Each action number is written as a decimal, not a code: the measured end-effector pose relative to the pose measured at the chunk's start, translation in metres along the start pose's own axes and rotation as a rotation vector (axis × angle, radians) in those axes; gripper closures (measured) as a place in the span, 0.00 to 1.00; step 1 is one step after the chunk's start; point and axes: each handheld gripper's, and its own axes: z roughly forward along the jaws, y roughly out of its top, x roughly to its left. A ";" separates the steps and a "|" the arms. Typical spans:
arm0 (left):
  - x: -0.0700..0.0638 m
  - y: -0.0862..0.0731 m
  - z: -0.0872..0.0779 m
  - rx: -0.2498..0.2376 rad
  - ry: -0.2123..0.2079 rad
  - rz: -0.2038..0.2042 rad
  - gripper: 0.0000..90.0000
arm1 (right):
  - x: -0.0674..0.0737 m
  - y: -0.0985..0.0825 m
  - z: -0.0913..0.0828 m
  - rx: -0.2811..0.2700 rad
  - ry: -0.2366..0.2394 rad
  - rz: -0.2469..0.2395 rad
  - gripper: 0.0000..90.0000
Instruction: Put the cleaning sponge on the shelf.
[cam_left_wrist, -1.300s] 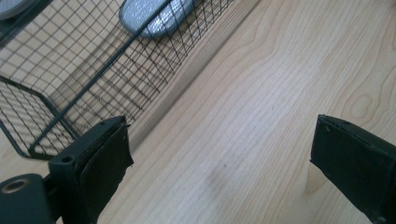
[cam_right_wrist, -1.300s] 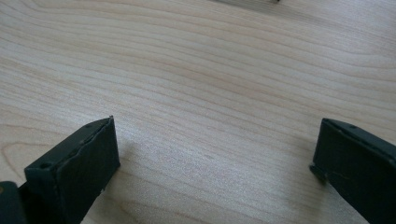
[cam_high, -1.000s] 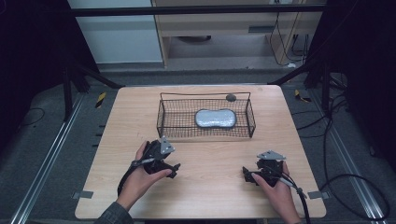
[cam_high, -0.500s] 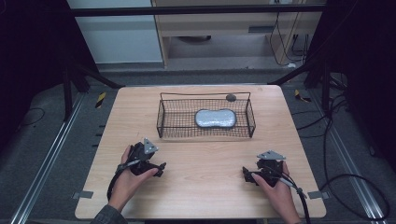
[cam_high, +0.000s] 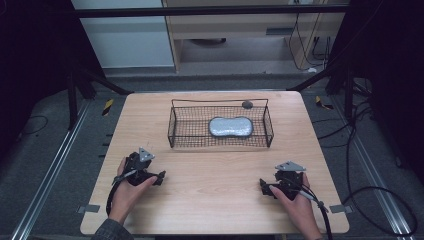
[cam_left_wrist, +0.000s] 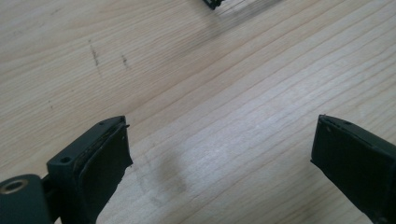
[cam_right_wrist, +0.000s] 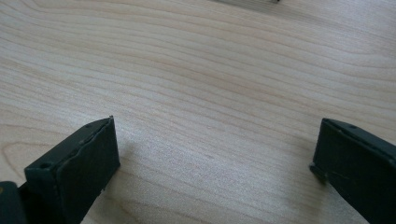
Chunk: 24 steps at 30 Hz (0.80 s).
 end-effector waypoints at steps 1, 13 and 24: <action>0.002 -0.001 0.001 0.002 0.001 -0.007 0.04 | 0.000 0.000 0.000 0.000 0.000 0.002 0.01; 0.010 -0.010 0.008 0.003 -0.006 -0.043 0.04 | 0.000 0.000 0.000 0.000 0.000 0.000 0.01; 0.018 -0.025 0.014 -0.090 -0.058 -0.127 0.00 | 0.000 0.000 0.000 0.000 0.000 0.001 0.01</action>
